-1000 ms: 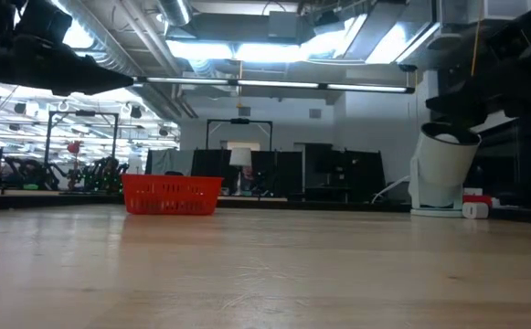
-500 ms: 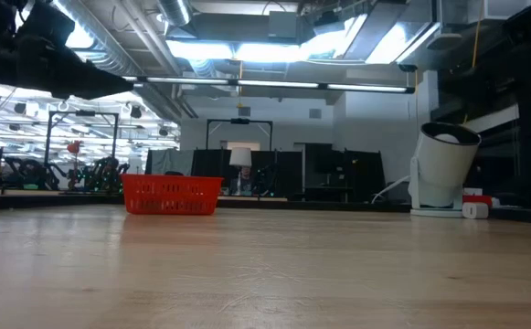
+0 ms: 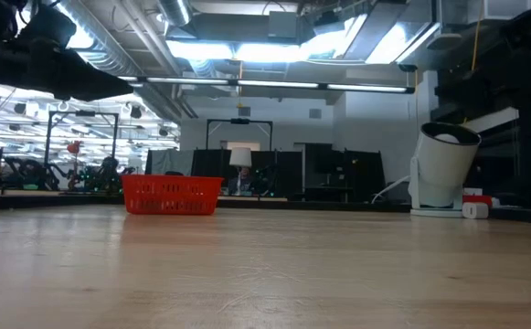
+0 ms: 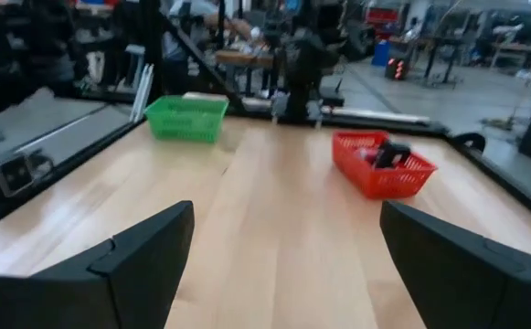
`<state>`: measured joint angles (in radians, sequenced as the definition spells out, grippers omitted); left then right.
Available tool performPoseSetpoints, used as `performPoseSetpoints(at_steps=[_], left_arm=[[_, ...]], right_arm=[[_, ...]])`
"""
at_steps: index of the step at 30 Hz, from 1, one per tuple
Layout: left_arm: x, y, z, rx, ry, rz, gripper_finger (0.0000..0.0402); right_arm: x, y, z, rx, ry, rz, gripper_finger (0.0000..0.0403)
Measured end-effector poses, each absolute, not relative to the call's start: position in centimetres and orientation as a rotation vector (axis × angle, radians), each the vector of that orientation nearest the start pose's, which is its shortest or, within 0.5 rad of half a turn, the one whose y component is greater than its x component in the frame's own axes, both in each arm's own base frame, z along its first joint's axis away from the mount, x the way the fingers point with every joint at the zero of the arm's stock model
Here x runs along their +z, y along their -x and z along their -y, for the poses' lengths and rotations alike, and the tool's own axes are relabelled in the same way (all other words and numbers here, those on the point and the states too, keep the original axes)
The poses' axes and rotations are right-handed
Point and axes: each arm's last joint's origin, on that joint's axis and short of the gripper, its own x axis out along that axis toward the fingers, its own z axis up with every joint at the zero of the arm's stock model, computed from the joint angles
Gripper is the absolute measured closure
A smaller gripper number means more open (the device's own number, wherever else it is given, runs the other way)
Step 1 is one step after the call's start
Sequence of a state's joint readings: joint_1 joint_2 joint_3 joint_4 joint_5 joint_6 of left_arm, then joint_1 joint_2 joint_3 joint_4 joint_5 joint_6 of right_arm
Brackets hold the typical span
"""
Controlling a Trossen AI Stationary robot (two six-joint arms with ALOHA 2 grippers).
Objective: Pick & Place Office items
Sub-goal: Return to Home Position
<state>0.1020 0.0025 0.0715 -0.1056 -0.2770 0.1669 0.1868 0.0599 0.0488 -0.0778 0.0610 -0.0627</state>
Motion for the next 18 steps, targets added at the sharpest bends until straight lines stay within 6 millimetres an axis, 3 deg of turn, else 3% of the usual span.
performPoseSetpoints(at_steps=[18], left_arm=[[17.70,-8.90,-2.04,0.497,-0.145,-0.076,0.0190]], right_arm=[[16.49,-10.09,-1.59,0.100,0.192,-0.111,0.0049]])
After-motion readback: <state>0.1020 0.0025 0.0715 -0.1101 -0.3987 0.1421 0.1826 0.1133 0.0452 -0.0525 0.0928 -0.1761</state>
